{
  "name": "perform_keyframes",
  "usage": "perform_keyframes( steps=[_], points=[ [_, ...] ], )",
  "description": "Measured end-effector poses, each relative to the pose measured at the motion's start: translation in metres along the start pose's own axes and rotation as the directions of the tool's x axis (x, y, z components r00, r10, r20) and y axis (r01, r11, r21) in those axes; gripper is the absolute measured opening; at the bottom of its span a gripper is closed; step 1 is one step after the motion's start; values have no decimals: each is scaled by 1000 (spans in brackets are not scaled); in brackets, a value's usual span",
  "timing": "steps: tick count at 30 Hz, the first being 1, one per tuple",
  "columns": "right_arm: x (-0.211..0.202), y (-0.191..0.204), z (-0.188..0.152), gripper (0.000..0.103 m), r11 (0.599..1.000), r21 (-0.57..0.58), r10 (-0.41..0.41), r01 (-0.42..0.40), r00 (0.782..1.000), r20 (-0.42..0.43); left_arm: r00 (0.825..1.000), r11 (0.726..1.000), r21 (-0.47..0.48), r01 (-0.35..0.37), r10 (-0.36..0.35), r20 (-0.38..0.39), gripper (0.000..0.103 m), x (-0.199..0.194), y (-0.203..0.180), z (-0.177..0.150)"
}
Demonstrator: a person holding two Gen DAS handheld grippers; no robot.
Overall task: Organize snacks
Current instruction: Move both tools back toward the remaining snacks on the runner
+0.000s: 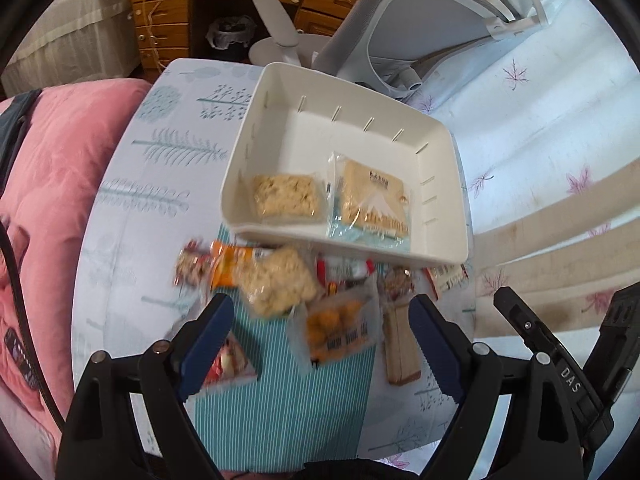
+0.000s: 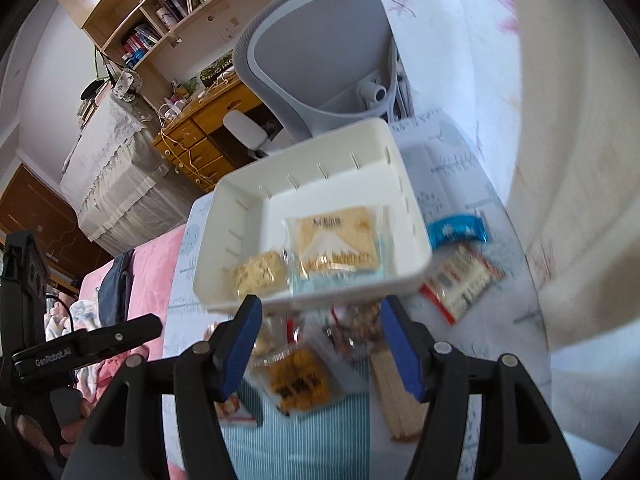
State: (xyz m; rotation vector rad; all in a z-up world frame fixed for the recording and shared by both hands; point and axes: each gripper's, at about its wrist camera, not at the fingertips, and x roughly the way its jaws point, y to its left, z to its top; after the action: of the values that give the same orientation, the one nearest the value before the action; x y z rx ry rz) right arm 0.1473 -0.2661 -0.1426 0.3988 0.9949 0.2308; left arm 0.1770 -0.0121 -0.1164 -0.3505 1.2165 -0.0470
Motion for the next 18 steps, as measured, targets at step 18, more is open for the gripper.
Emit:
perform_keyframes(
  steps=[18],
  points=[
    [-18, -24, -71, 75, 988, 95, 138, -125, 981, -138, 995, 990, -94, -101, 102, 5, 90, -33, 29, -121]
  ],
)
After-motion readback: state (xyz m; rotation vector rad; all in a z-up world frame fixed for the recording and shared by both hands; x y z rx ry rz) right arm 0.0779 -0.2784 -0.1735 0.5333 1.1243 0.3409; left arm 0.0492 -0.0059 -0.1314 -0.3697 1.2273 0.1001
